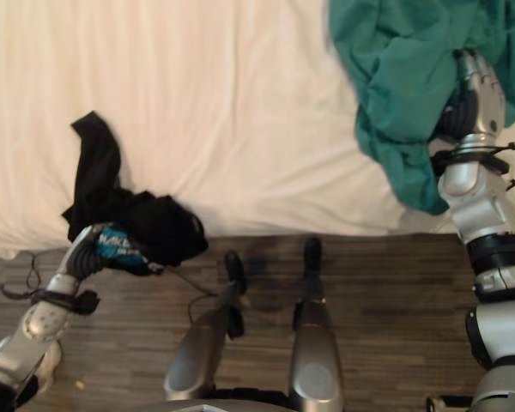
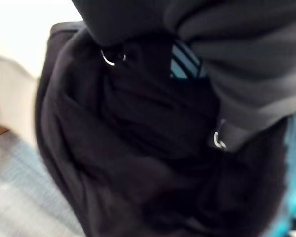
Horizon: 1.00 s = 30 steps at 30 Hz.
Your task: Tidy up the quilt and then pick up the clothes from the bed and put them into the laundry hamper.
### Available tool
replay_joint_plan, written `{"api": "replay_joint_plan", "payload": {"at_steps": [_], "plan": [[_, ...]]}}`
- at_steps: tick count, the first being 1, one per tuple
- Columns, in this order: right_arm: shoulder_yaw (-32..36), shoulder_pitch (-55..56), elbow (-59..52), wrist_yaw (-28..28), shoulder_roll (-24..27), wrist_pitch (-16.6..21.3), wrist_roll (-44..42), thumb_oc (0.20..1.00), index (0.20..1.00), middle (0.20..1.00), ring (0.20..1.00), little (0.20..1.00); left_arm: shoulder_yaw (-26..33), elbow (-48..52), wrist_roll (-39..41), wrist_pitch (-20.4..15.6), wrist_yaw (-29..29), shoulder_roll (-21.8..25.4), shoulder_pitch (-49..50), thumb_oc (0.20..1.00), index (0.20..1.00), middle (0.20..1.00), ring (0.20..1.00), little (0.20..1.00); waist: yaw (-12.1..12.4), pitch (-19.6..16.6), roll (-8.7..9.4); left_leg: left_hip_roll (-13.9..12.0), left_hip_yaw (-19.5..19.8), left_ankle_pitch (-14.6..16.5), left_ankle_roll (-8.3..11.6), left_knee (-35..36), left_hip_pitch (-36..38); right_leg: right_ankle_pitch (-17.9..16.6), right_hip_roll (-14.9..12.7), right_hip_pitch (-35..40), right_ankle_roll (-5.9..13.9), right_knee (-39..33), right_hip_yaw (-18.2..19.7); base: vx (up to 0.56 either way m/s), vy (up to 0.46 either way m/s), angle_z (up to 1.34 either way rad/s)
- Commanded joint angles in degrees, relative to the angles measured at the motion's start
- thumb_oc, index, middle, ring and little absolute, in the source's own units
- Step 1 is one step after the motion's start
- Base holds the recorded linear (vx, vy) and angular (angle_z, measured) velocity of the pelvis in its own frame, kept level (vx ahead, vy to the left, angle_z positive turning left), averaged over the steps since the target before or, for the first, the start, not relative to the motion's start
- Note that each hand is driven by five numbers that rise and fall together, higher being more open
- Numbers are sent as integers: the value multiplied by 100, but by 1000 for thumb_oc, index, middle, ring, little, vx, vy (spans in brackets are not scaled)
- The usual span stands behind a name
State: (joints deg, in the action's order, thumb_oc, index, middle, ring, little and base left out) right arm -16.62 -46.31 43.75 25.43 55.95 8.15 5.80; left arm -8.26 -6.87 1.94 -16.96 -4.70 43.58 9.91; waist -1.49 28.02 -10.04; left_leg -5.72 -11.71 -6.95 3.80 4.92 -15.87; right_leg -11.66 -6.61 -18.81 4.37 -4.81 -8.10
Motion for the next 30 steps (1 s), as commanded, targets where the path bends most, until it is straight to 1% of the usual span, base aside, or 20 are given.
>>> {"api": "replay_joint_plan", "payload": {"at_steps": [1,3,5,9,12,13,14,15,16,17,19,20,22,24,26,27,28,29,30], "plan": [[-517,-305,483,-475,-5,-121,-593,200,200,200,200,200,-40,65,768,-155,258,201,-188,200,200,200,200,200,19,-217,103,-536,-339,97,687,8,68,772,-347,76,661,15,123,-8,7,19],[-495,-50,165,-587,-105,-53,-652,200,200,200,200,200,-188,111,720,-99,345,132,-266,200,200,200,200,200,-3,-265,171,-533,-321,127,668,8,149,800,-323,175,662,7,118,13,34,18],[-335,326,-223,-649,-279,12,-753,200,200,200,200,200,-342,169,527,-25,408,67,-353,200,200,200,200,200,-26,-338,263,-524,-305,188,632,8,264,821,-318,298,666,6,125,31,41,12],[603,1909,-1317,-814,-1006,236,-1136,200,200,200,200,200,-486,108,349,200,570,-225,-593,200,200,200,200,200,-192,-617,582,-459,-295,418,505,8,597,841,-337,584,687,4,116,86,46,2],[1419,3111,-2055,-1034,-1711,351,-1535,200,200,200,200,200,-337,4,110,390,642,-379,-587,200,200,200,200,200,-370,-862,846,-376,-370,601,394,8,920,828,-395,846,732,-12,118,99,124,-1],[1583,3448,-2198,-1145,-1928,390,-1637,200,200,200,200,200,-273,-82,80,458,659,-477,-569,200,200,200,200,200,-441,-930,911,-364,-396,681,367,8,1038,853,-406,938,751,-7,126,115,159,1],[1882,3783,-2331,-1237,-2168,456,-1949,200,200,200,200,200,-189,-465,6,407,644,-582,-426,200,200,200,200,200,-482,-1014,1000,-321,-415,715,323,8,1139,832,-425,1017,768,-19,143,109,162,4],[1945,4012,-2499,-1312,-2406,494,-1992,200,200,200,200,200,-167,-627,-50,457,652,-658,-416,200,200,200,200,200,-540,-1065,1059,-309,-439,776,303,8,1246,838,-429,1086,784,-10,155,85,175,-2],[2094,4376,-2715,-1508,-2639,479,-2298,200,200,200,200,200,-105,-717,-41,492,666,-721,-378,200,200,200,200,200,-633,-1125,1135,-304,-502,826,283,8,1351,819,-439,1148,822,-12,199,84,158,-16],[2175,4600,-2786,-1596,-2818,542,-2433,200,200,200,200,200,-65,-783,-83,522,671,-752,-335,200,200,200,200,200,-670,-1190,1195,-292,-528,866,257,8,1427,801,-439,1182,839,-9,224,64,181,-17],[2235,5004,-2822,-1812,-3152,507,-2702,200,200,200,200,200,42,-888,-106,590,686,-864,-190,200,200,200,200,200,-770,-1317,1307,-272,-612,933,212,8,1583,748,-445,1245,894,6,310,49,177,-21],[2219,5183,-2816,-1921,-3325,476,-2833,200,200,200,200,200,86,-946,-78,611,687,-922,-138,200,200,200,200,200,-815,-1371,1358,-268,-662,967,192,8,1665,714,-446,1270,921,27,344,22,165,-33],[2116,5494,-2829,-2082,-3561,390,-2833,200,200,200,200,200,174,-1012,-63,648,670,-1029,-71,200,200,200,200,200,-875,-1434,1448,-245,-741,1011,143,8,1780,666,-434,1246,966,193,416,-11,138,-34],[1903,5714,-2533,-2231,-3804,291,-2804,200,200,200,200,200,228,-1105,21,664,625,-1175,6,200,200,200,200,200,-900,-1456,1498,-250,-752,1049,105,8,1889,713,-401,1230,984,515,469,-12,109,-30],[1641,5764,-2076,-2310,-4002,215,-2780,200,200,200,200,200,236,-1269,149,659,508,-1367,-3,200,200,200,200,200,-889,-1421,1491,-241,-695,1105,74,8,1984,797,-332,1242,994,794,521,-23,93,-14],[1479,5749,-1715,-2376,-4102,213,-2752,200,200,200,200,200,204,-1432,197,651,406,-1447,-41,200,200,200,200,200,-872,-1397,1477,-210,-619,1065,63,8,1952,796,-260,1211,985,978,615,-24,75,-9],[1366,5703,-1419,-2333,-4140,207,-2707,200,200,200,200,200,192,-1614,221,639,269,-1557,-112,200,200,200,200,200,-847,-1382,1436,-194,-514,1062,56,8,1928,1008,-147,1280,944,997,760,-52,91,-8],[1063,5596,-919,-2264,-4214,165,-2520,200,200,200,200,200,131,-1992,333,667,92,-1780,-169,200,200,200,200,200,-796,-1366,1307,-118,-157,974,21,8,1804,1404,231,1365,755,1040,1361,-16,87,18],[835,5462,-649,-2197,-4214,139,-2354,200,200,200,200,200,99,-2275,478,636,36,-1906,-268,200,200,200,200,200,-700,-1356,1231,-41,64,934,-5,8,1739,1534,347,1404,605,986,1555,-21,56,39]]}}
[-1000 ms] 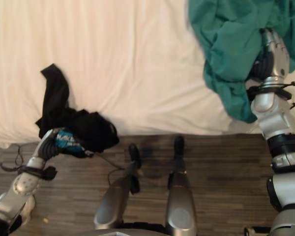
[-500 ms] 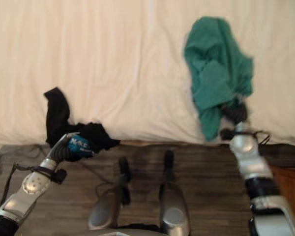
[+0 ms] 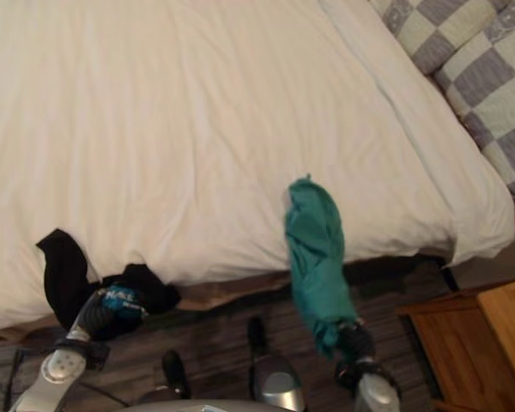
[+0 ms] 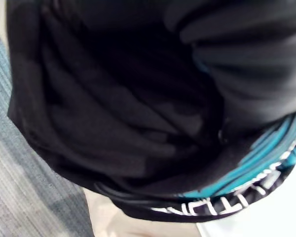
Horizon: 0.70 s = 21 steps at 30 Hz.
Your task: Tidy up the quilt and then pick up the clothes from the bed and put them into the laundry hamper.
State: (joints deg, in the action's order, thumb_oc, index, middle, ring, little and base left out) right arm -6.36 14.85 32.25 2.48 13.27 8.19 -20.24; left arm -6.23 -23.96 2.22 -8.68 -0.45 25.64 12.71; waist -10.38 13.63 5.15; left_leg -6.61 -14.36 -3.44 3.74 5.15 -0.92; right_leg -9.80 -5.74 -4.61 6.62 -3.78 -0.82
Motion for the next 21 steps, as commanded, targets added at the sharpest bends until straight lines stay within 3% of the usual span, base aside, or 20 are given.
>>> {"api": "replay_joint_plan", "payload": {"at_steps": [1,4,5,6,7,8,9,11,12,15,16,17,21], "plan": [[-191,-662,508,98,53,138,250,200,200,200,200,200,-101,-571,450,-195,-390,-113,-555,200,200,200,200,200,187,75,-291,43,331,570,4,-15,224,1332,265,-32,376,877,825,22,-11,101],[-732,-1178,533,298,177,135,663,200,200,200,200,200,-204,-1103,640,-315,-652,-330,-826,200,200,200,200,200,480,114,-429,269,914,463,-45,-15,55,1331,234,191,176,443,761,17,-69,113],[-942,-1420,472,353,228,128,800,200,200,200,200,200,-211,-1307,802,-358,-787,-436,-978,200,200,200,200,200,609,163,-476,334,1069,401,-57,-15,-68,1329,182,247,159,274,640,-190,-63,78],[-1066,-1569,266,410,424,192,1034,200,200,200,200,200,-166,-1480,1196,-426,-912,-610,-1046,200,200,200,200,200,833,236,-633,411,1254,266,23,-15,-405,1328,37,313,156,-55,182,-191,-39,75],[-1066,-1571,266,410,425,192,1034,200,200,200,200,200,-165,-1480,1196,-426,-912,-611,-1047,200,200,200,200,200,825,223,-638,409,1264,256,24,-15,-426,1318,39,298,154,-60,173,-225,14,87],[-1032,-1604,213,463,532,209,1103,200,200,200,200,200,-116,-1500,1359,-452,-938,-694,-1032,200,200,200,200,200,902,233,-719,390,1149,190,75,-15,-541,1390,-51,327,192,-122,-177,-146,76,146],[-967,-1671,225,541,604,221,1145,200,200,200,200,200,-45,-1532,1467,-469,-982,-770,-1061,200,200,200,200,200,925,259,-794,278,726,147,83,-15,-568,1431,-182,371,242,-122,-556,-178,121,192],[-968,-1799,195,646,633,168,1274,200,200,200,200,200,65,-1517,1622,-496,-1021,-770,-1099,200,200,200,200,200,876,249,-736,-47,-386,169,100,-77,-355,1316,-391,506,301,-116,-1160,-94,152,220],[-960,-1797,178,654,658,177,1302,200,200,200,200,200,119,-1546,1641,-526,-1064,-738,-1107,200,200,200,200,200,882,201,-685,-202,-691,302,168,-245,-223,1368,-517,664,327,-89,-1446,-36,138,204],[-832,-1603,214,672,675,84,1416,200,200,200,200,200,185,-1693,1665,-485,-1077,-724,-1119,200,200,200,200,200,913,86,-535,-604,-763,446,279,-928,-204,1393,-730,991,227,39,-2168,-63,139,204],[-832,-1604,214,672,675,84,1416,200,200,200,200,200,185,-1694,1665,-485,-1077,-724,-1119,200,200,200,200,200,906,86,-536,-606,-755,448,280,-934,-210,1394,-728,993,226,37,-2175,17,250,249],[-675,-1411,273,679,658,47,1419,200,200,200,200,200,202,-1813,1741,-477,-1123,-783,-1106,200,200,200,200,200,935,-33,-515,-750,-788,490,308,-933,-152,1467,-798,1168,231,117,-2525,192,485,259],[-368,-1165,248,735,537,-23,1534,200,200,200,200,200,53,-1911,1376,-308,-1024,-757,-1097,200,200,200,200,200,1123,-46,-499,-303,-483,577,97,-396,-137,1228,-1270,930,478,1287,-2941,125,374,202]]}}
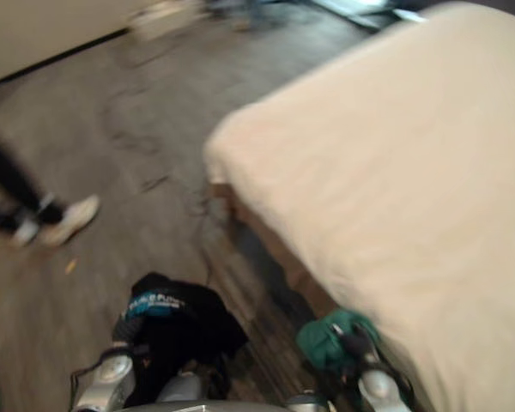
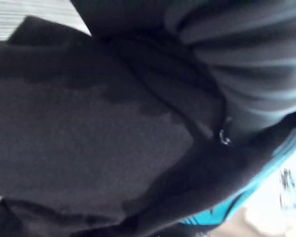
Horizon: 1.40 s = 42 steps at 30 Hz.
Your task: Tidy up the quilt and then pick up the clothes from the bed and put them into the laundry hamper.
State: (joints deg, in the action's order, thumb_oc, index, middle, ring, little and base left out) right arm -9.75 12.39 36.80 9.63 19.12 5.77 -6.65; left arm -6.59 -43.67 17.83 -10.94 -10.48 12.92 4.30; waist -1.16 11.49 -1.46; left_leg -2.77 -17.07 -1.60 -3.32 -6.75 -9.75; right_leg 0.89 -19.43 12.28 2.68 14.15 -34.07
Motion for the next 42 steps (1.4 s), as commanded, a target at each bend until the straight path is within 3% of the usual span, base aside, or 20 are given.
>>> {"api": "replay_joint_plan", "payload": {"at_steps": [1,3,4,5,9,12,13,18,20,22,24,26,28,31,33,34,35,37,38,42], "plan": [[-11,-919,-256,61,-58,253,149,200,200,200,200,200,60,6,-247,-61,-55,556,-299,200,200,200,200,200,155,199,174,-530,-97,420,695,936,762,105,61,-1049,930,-44,670,148,391,115],[10,-943,-373,80,-72,259,96,200,200,200,200,200,-3,12,-286,-78,-92,535,-336,200,200,200,200,200,2,335,7,-421,178,341,628,1152,877,295,640,-1748,859,223,1707,69,289,98],[11,-943,-373,80,-69,259,95,200,200,200,200,200,-3,12,-286,-78,-92,532,-337,200,200,200,200,200,12,331,5,-425,169,345,630,1149,873,302,641,-1764,855,237,1718,71,161,90],[101,-885,-404,172,-31,300,64,200,200,200,200,200,-63,83,-257,-86,-68,466,-354,200,200,200,200,200,-72,452,-106,-344,504,331,629,1175,944,559,1028,-1905,822,32,2248,116,70,87],[245,-793,-241,357,-42,368,9,200,200,200,200,200,-242,-113,-406,-110,-49,436,-493,200,200,200,200,200,-258,529,-37,-134,996,418,595,1147,1035,516,1185,-1670,723,-981,3014,131,-11,194],[144,-851,-147,288,-67,373,-11,200,200,200,200,200,-281,-157,-430,-92,41,370,-557,200,200,200,200,200,-220,441,54,-56,993,486,558,1138,1078,392,1145,-1510,683,-1226,3025,80,-46,84],[-208,-1037,-864,-278,23,202,-1393,200,200,200,200,200,-1385,940,564,123,-196,-130,-1241,200,200,200,200,200,-117,337,174,316,1251,476,245,1175,1104,543,1661,-1468,391,-1109,3060,133,-73,17],[-307,-1206,-1058,-337,91,280,-1446,200,200,200,200,200,-1469,1335,870,184,-160,-44,-1125,200,200,200,200,200,-35,341,4,205,1307,546,368,1175,1211,659,1661,-1390,303,-1071,2780,148,-140,7],[-329,-1207,-1311,-385,170,264,-1478,200,200,200,200,200,-1475,1349,1017,172,-173,-79,-1126,200,200,200,200,200,10,368,14,167,1282,687,472,659,1256,664,1671,-1131,224,-1371,2715,183,-192,13],[-292,-1178,-1777,-269,433,296,-1201,200,200,200,200,200,-1556,1204,1225,65,-252,-206,-1402,200,200,200,200,200,147,636,165,-54,1016,237,659,-1540,264,793,1661,-555,-71,-1581,2571,272,-299,36],[-322,-1195,-1820,-203,445,277,-1163,200,200,200,200,200,-1579,1138,1237,34,-329,-236,-1485,200,200,200,200,200,180,665,232,-55,846,225,639,-1782,32,836,1627,-422,-80,-1628,2516,221,-145,59],[-479,-1209,-1907,-171,482,194,-1114,200,200,200,200,200,-1429,1108,1163,13,-512,-284,-1446,200,200,200,200,200,397,464,291,127,137,462,471,-940,-585,1218,1651,-42,58,-1783,2438,756,-54,10],[-521,-1319,-1801,-183,475,166,-1059,200,200,200,200,200,-1346,1118,1035,37,-529,-309,-1357,200,200,200,200,200,519,347,276,90,-438,245,488,-44,-609,1460,1769,264,137,-1784,2305,793,1,24],[-607,-1497,-1779,-217,389,102,-1073,200,200,200,200,200,-1191,1080,1065,39,-595,-292,-1255,200,200,200,200,200,766,159,419,106,-524,161,354,409,-602,1550,1796,435,282,-1401,2122,649,10,7],[-683,-1430,-1722,-247,206,142,-1017,200,200,200,200,200,-1151,935,1070,49,-598,-266,-1211,200,200,200,200,200,903,97,619,316,-309,136,120,269,-442,1081,1738,233,642,-268,2065,746,40,-16],[-686,-1359,-1773,-355,136,107,-968,200,200,200,200,200,-1027,763,1171,46,-630,-259,-1210,200,200,200,200,200,915,145,749,404,-296,347,-33,204,-144,-27,1606,-181,1232,1117,1988,581,7,-5],[-687,-1360,-1773,-355,136,107,-968,200,200,200,200,200,-1026,762,1171,46,-630,-259,-1211,200,200,200,200,200,914,145,751,406,-296,348,-34,202,-147,-23,1602,-186,1232,1124,1987,605,-14,2],[-669,-1310,-1874,-466,165,74,-898,200,200,200,200,200,-967,848,1175,16,-716,-172,-1248,200,200,200,200,200,796,216,568,362,-43,475,-163,503,435,-550,1457,-854,1232,2398,1917,557,31,54],[-646,-1296,-1913,-501,201,61,-884,200,200,200,200,200,-945,883,1143,6,-741,-132,-1282,200,200,200,200,200,704,257,467,381,206,493,-193,731,732,-402,1464,-1205,1232,2654,1962,674,82,106],[-567,-1123,-2094,-589,344,37,-870,200,200,200,200,200,-1007,874,987,-27,-712,-70,-1424,200,200,200,200,200,362,348,366,394,846,491,-62,1137,1305,110,1552,-1850,949,1779,2100,568,-110,113]]}}
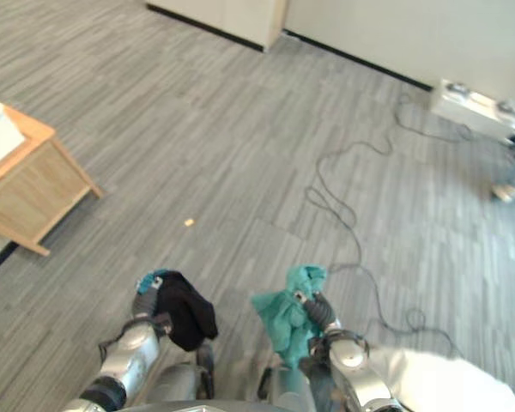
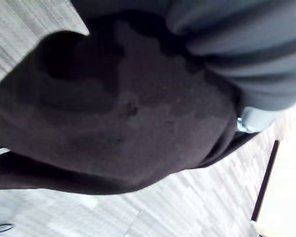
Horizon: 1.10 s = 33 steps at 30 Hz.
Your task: Tidy up the quilt and then pick up the clothes from the bed and put them into the laundry hamper.
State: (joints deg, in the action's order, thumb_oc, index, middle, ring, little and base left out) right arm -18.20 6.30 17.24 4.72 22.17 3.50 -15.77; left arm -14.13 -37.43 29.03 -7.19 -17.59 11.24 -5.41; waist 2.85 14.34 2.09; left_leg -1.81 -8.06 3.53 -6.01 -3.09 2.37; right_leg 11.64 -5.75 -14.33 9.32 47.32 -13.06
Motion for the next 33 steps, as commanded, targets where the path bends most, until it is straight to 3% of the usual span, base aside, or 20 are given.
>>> {"api": "replay_joint_plan", "payload": {"at_steps": [1,2,3,5,6,9,11,12,13,15,17,20,22,25,26,27,28,29,31,33], "plan": [[364,-405,-219,-94,114,286,-10,200,200,200,200,200,-291,286,-249,-420,40,165,-560,200,200,200,200,200,-193,103,14,238,326,57,371,809,253,-651,152,715,97,-2673,300,535,-287,160],[434,-321,-274,-74,132,285,-25,200,200,200,200,200,-290,320,-309,-426,46,183,-587,200,200,200,200,200,-247,100,58,219,507,177,458,809,333,-651,68,703,40,-3479,530,945,-528,224],[456,-266,-398,13,96,305,36,200,200,200,200,200,-305,220,-478,-437,45,175,-689,200,200,200,200,200,-413,106,26,129,975,441,566,809,575,-931,-70,488,62,-4632,1345,598,-353,199],[480,-275,-492,84,56,259,116,200,200,200,200,200,-278,154,-466,-432,40,174,-713,200,200,200,200,200,-479,89,38,80,1110,533,611,809,668,-1086,-144,307,131,-4797,1669,579,-365,177],[463,-154,-745,113,-8,167,289,200,200,200,200,200,-198,-34,-469,-423,89,197,-627,200,200,200,200,200,-542,43,85,-73,1324,807,698,793,1070,-1142,-146,190,183,-4673,1827,577,-371,160],[446,-115,-748,44,2,99,437,200,200,200,200,200,-36,-177,-367,-479,191,180,-304,200,200,200,200,200,-551,-92,145,-252,1496,1036,806,275,1231,-1157,-93,384,129,-4540,1733,528,-389,112],[452,-95,-522,-114,46,220,456,200,200,200,200,200,27,-173,-254,-507,272,115,-33,200,200,200,200,200,-420,-88,140,-382,1453,231,885,-1175,665,-1167,-17,783,-131,-4669,1651,394,-350,27],[452,-96,-517,-115,47,224,455,200,200,200,200,200,26,-172,-254,-507,273,115,-31,200,200,200,200,200,-431,-87,131,-387,1468,254,886,-1222,640,-1172,-14,789,-131,-4677,1636,305,-446,37],[419,-244,-405,-155,176,329,354,200,200,200,200,200,44,6,-112,-537,334,140,117,200,200,200,200,200,-216,190,278,-327,1324,-178,703,-3066,-370,-1145,-35,1233,-380,-4752,1344,242,-477,42],[377,-464,-144,-195,264,397,215,200,200,200,200,200,107,161,-119,-555,346,202,294,200,200,200,200,200,49,397,355,89,983,177,596,-3729,-1037,-986,31,1602,-481,-4858,1197,353,-446,49],[292,-535,-47,-181,226,376,216,200,200,200,200,200,153,388,-193,-542,297,196,547,200,200,200,200,200,227,388,320,378,658,312,617,-3246,-1318,-719,135,1804,-505,-4808,1128,451,-208,-3],[293,-608,177,-204,213,415,171,200,200,200,200,200,177,434,-344,-543,227,196,584,200,200,200,200,200,355,275,345,189,122,405,567,-2207,-1641,-283,251,2241,-545,-4938,936,632,-159,19],[258,-730,546,-189,152,493,120,200,200,200,200,200,193,544,-498,-544,149,205,629,200,200,200,200,200,452,185,246,-27,-145,-109,665,-1054,-1808,11,445,2626,-594,-4996,712,571,-61,50],[282,-803,782,-137,-42,518,146,200,200,200,200,200,177,521,-689,-416,219,235,709,200,200,200,200,200,471,18,213,65,-352,-245,528,-3,-1239,221,436,2830,-491,-4511,400,615,-6,71],[283,-803,782,-137,-42,518,146,200,200,200,200,200,176,521,-689,-416,219,235,709,200,200,200,200,200,471,5,206,56,-350,-256,530,3,-1253,211,445,2813,-494,-4513,401,577,53,50],[315,-790,878,-122,-243,582,119,200,200,200,200,200,122,446,-763,-395,231,254,681,200,200,200,200,200,353,-45,297,302,-292,-109,362,54,-904,-153,352,2425,33,-3055,181,424,7,56],[315,-792,880,-122,-243,582,119,200,200,200,200,200,123,445,-763,-395,231,253,679,200,200,200,200,200,354,-60,291,293,-291,-116,363,55,-923,-163,361,2405,30,-3056,182,818,8,86],[284,-814,840,-127,-357,570,149,200,200,200,200,200,48,388,-893,-353,202,280,565,200,200,200,200,200,114,-2,256,386,-264,76,249,152,-467,-989,159,1945,539,-1679,260,519,-3,66],[269,-849,802,-178,-404,562,148,200,200,200,200,200,9,374,-991,-351,152,334,415,200,200,200,200,200,-62,26,16,202,-192,134,256,327,-86,-1330,208,1307,568,-832,267,653,-41,57],[264,-805,729,-215,-370,558,180,200,200,200,200,200,-82,436,-1063,-373,153,377,289,200,200,200,200,200,-223,72,-128,132,-18,185,292,448,222,-1154,123,844,393,-906,208,517,-72,61]]}}
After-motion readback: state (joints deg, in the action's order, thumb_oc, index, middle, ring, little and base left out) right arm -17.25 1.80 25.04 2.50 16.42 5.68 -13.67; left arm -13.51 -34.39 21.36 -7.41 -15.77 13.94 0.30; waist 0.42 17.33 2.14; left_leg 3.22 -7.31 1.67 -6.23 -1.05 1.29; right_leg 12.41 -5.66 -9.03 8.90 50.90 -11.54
